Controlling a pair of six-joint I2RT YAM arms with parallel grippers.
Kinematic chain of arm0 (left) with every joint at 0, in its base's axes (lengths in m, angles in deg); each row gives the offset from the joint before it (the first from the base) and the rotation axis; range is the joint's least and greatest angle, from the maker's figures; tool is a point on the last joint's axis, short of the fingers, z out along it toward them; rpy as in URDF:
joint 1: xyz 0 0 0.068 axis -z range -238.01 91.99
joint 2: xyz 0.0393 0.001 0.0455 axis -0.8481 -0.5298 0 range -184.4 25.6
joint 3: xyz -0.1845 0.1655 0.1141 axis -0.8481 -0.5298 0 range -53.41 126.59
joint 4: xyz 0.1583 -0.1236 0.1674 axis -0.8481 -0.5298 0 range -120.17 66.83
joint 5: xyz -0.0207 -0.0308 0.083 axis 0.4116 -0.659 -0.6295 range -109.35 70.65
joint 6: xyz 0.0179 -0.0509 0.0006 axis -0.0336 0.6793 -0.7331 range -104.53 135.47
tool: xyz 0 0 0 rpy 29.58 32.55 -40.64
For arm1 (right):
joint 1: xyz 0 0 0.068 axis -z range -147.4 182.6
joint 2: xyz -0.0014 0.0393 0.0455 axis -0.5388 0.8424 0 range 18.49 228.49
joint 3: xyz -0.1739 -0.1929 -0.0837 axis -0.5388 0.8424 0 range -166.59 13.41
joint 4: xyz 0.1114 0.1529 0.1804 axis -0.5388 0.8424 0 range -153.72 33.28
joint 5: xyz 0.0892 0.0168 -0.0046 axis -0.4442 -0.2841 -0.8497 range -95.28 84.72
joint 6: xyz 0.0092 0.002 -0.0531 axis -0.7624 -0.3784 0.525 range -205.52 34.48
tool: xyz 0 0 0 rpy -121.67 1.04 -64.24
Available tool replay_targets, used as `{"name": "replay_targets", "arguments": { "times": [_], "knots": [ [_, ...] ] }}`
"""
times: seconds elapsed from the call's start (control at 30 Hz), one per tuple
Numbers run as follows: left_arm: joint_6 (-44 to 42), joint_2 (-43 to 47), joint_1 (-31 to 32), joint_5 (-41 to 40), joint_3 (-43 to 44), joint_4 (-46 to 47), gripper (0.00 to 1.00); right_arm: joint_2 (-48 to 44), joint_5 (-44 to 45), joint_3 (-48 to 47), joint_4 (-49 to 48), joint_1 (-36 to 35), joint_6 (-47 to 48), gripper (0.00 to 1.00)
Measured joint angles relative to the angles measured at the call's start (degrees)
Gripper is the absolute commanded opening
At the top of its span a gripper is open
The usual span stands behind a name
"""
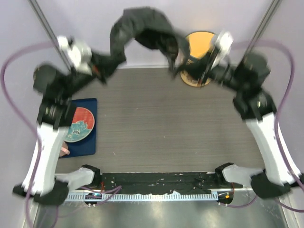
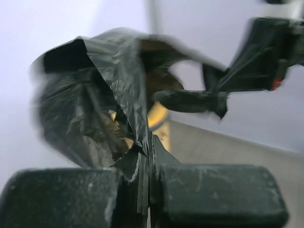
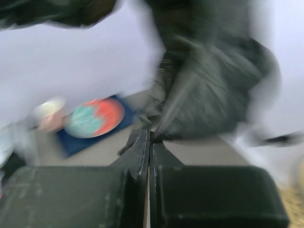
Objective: Put the trash bags into the trash bin
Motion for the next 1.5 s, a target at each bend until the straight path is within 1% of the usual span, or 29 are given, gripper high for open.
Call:
{"name": "replay_targets", "arguments": {
  "times": [0.07, 0.1, 0.17, 0.2, 0.27, 0.37, 0.43, 0.47, 0.53, 0.6, 0.67, 0.7, 0.73, 0.77, 0.8, 0.87, 0.9, 0.93, 1.0, 1.03, 1.1, 1.17, 1.23, 1.27, 1.3, 1.33, 1.4, 1.47, 1.5],
  "knots": [
    [-8.2, 14.0, 7.7, 1.4, -14.9, 0.3, 0.0, -11.6, 0.0, 16.2, 1.5, -10.0, 5.5, 0.01],
    [-11.7, 17.9, 9.6, 1.6, -20.2, -1.4, 0.0, -14.7, -0.1, 22.1, 3.1, -13.9, 8.8, 0.01],
    [-20.2, 20.0, 10.5, 0.2, -31.3, -8.8, 0.0, -13.1, 3.3, 31.1, 7.0, -14.9, 14.2, 0.01],
    [-22.7, 17.4, 10.5, -0.4, -34.5, -12.4, 0.0, -9.0, 5.6, 35.0, 9.1, -14.0, 16.6, 0.01],
    [-27.6, 6.6, 10.7, -1.3, -40.1, -22.6, 0.0, 0.8, 8.5, 40.6, 13.3, -13.2, 19.7, 0.01],
    [-29.9, -8.4, 10.2, -1.4, -43.2, -37.1, 0.0, 13.5, 9.5, 44.7, 26.8, -12.4, 21.5, 0.01],
    [-28.5, -9.8, 9.3, 1.4, -38.8, -45.4, 0.0, 14.0, 7.5, 38.8, 35.3, -12.8, 21.2, 0.01],
    [-26.2, -9.7, 8.5, 3.8, -32.6, -46.9, 0.0, 14.0, 6.0, 31.2, 38.1, -12.8, 20.3, 0.01],
    [-14.7, -9.9, 5.1, 7.3, -16.6, -37.9, 0.0, 14.9, 3.3, 13.6, 35.1, -12.0, 16.4, 0.01],
    [-2.8, -10.1, -1.1, 7.4, -1.4, -20.2, 0.0, 17.6, 1.3, -7.2, 27.5, -8.4, 9.0, 0.01],
    [5.3, -10.3, -7.2, 5.1, 11.3, -6.4, 0.0, 21.4, 0.7, -27.7, 19.2, -3.2, 2.0, 0.01],
    [7.8, -9.6, -9.2, 4.3, 15.5, -0.3, 0.0, 21.6, 0.7, -33.0, 13.7, -1.0, -0.4, 0.01],
    [9.1, -8.2, -9.4, 4.4, 16.7, 3.7, 0.0, 19.8, 0.6, -33.8, 10.2, 0.5, -2.0, 0.01],
    [9.9, -4.8, -8.0, 5.2, 13.7, 8.6, 0.0, 14.5, 0.9, -27.1, 4.1, 0.7, -3.1, 0.01],
    [9.1, 0.5, -5.2, 6.8, 7.4, 11.3, 0.0, 6.6, 1.3, -16.0, -0.1, -1.1, -3.3, 0.01],
    [1.3, 11.8, 3.0, 8.9, -8.7, 8.9, 0.0, -8.5, 0.9, 7.5, -2.3, -8.2, -0.2, 0.01],
    [-5.4, 17.4, 7.1, 8.7, -17.7, 5.1, 0.0, -12.0, 0.5, 14.3, -1.2, -14.6, 2.2, 0.01],
    [-9.7, 19.8, 9.2, 8.1, -23.6, 1.2, 0.0, -14.7, 0.6, 21.5, 0.2, -17.8, 5.7, 0.01],
    [-20.5, 19.2, 11.5, 5.6, -35.0, -8.8, 0.0, -14.0, 3.1, 33.6, 2.5, -19.3, 11.2, 0.01],
    [-25.5, 14.0, 12.0, 4.2, -39.7, -16.8, 0.0, -9.9, 5.5, 39.8, 6.0, -19.1, 14.2, 0.01],
    [-29.9, 2.6, 12.2, 2.1, -44.5, -27.5, 0.0, 0.2, 7.7, 45.3, 13.7, -18.7, 17.1, 0.01],
    [-32.2, -6.6, 12.0, 1.3, -45.7, -39.0, 0.0, 9.7, 8.4, 46.2, 22.3, -18.1, 18.3, 0.01],
    [-32.0, -7.4, 11.4, 2.4, -40.5, -48.2, 0.0, 12.4, 7.2, 40.2, 31.1, -17.8, 18.1, 0.01],
    [-30.6, -7.4, 11.0, 4.1, -33.2, -50.4, 0.0, 12.5, 6.2, 33.4, 33.7, -17.5, 17.5, 0.01],
    [-25.7, -7.4, 9.9, 6.1, -24.6, -48.1, 0.0, 12.8, 5.0, 24.8, 33.8, -16.9, 16.5, 0.01],
    [-19.3, -7.5, 7.5, 8.1, -15.5, -41.9, 0.0, 13.6, 3.4, 15.2, 31.9, -16.1, 14.3, 0.01],
    [-4.0, -8.3, -0.1, 8.7, 1.2, -21.7, 0.0, 16.8, 1.2, -5.5, 24.6, -12.6, 7.8, 0.01],
    [7.2, -7.7, -8.3, 5.7, 11.4, -4.0, 0.0, 20.9, 1.4, -25.7, 16.4, -7.5, 1.6, 0.01],
    [10.1, -6.5, -10.7, 4.3, 13.0, 0.4, 0.0, 21.4, 2.0, -30.6, 12.2, -5.7, 0.1, 0.01]
  ]
}}
